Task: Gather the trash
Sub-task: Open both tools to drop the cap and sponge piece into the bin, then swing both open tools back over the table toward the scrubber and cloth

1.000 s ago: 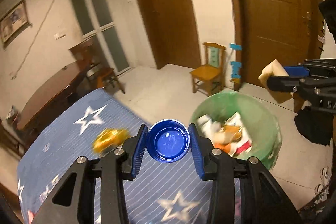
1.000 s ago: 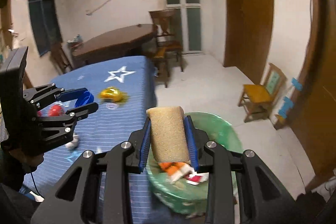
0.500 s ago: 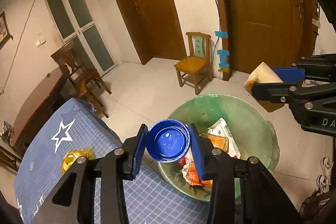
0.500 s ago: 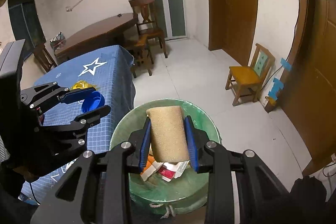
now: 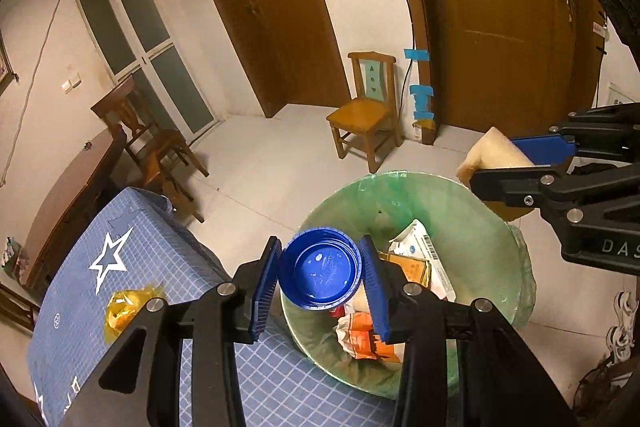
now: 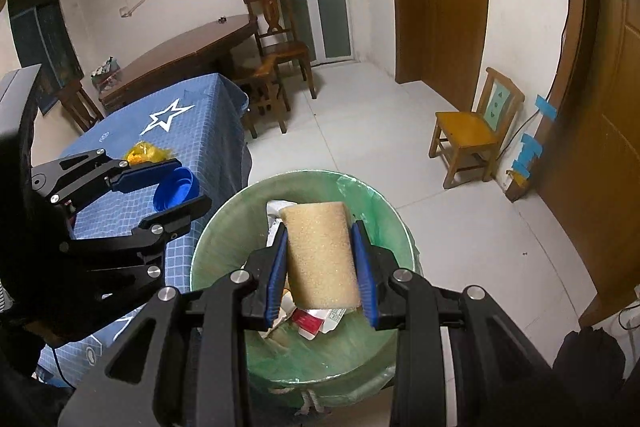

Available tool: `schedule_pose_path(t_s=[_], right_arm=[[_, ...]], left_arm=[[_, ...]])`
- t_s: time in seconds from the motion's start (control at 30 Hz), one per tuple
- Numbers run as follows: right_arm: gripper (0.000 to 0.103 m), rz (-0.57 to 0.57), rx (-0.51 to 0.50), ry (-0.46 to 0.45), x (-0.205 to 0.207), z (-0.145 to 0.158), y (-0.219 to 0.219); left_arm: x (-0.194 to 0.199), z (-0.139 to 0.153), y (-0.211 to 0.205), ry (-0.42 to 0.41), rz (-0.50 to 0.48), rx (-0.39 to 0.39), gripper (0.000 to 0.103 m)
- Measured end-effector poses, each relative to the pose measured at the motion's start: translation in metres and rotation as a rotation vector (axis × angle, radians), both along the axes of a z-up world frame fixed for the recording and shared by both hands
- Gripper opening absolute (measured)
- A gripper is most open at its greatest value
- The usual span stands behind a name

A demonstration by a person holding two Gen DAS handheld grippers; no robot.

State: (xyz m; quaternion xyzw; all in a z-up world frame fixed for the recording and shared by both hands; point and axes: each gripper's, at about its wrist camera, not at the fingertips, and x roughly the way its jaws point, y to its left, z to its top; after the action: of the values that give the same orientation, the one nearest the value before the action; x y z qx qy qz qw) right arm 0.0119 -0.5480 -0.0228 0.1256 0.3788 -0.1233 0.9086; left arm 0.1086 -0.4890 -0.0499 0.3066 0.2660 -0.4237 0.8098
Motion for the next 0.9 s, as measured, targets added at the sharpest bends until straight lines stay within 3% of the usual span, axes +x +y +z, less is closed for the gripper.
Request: schedule_pose_path(t_s=[0.17, 0.27, 0.3, 0.33, 0.37, 0.9], right_arm=[[0.030, 0.001, 0.009, -0.003, 0.006, -0.003, -0.001], [0.031, -0.003, 0.014, 0.001, 0.012, -0.010, -0.003], [0.033, -0.002, 0.011, 0.006, 0.013, -0.012, -0.002], [0.045, 0.000, 0.021, 0.017, 0.017, -0.016, -0.003], [0.048, -0.003, 0.028, 0.017, 0.018, -0.019, -0.004], [0.048, -0.018, 0.014, 0.019, 0.018, -0.022, -0.001]], left_arm=[[0.004, -0.006, -0.003, 0.010, 0.007, 0.003, 0.042], [0.016, -0.012, -0.003, 0.054, 0.060, -0.017, 0.045], [0.021, -0.014, -0.003, 0.080, 0.082, -0.029, 0.061], [0.024, -0.014, -0.001, 0.095, 0.095, -0.041, 0.072], [0.027, -0.015, 0.002, 0.103, 0.107, -0.055, 0.073], [0.031, -0.011, 0.022, 0.116, 0.097, -0.083, 0.072]])
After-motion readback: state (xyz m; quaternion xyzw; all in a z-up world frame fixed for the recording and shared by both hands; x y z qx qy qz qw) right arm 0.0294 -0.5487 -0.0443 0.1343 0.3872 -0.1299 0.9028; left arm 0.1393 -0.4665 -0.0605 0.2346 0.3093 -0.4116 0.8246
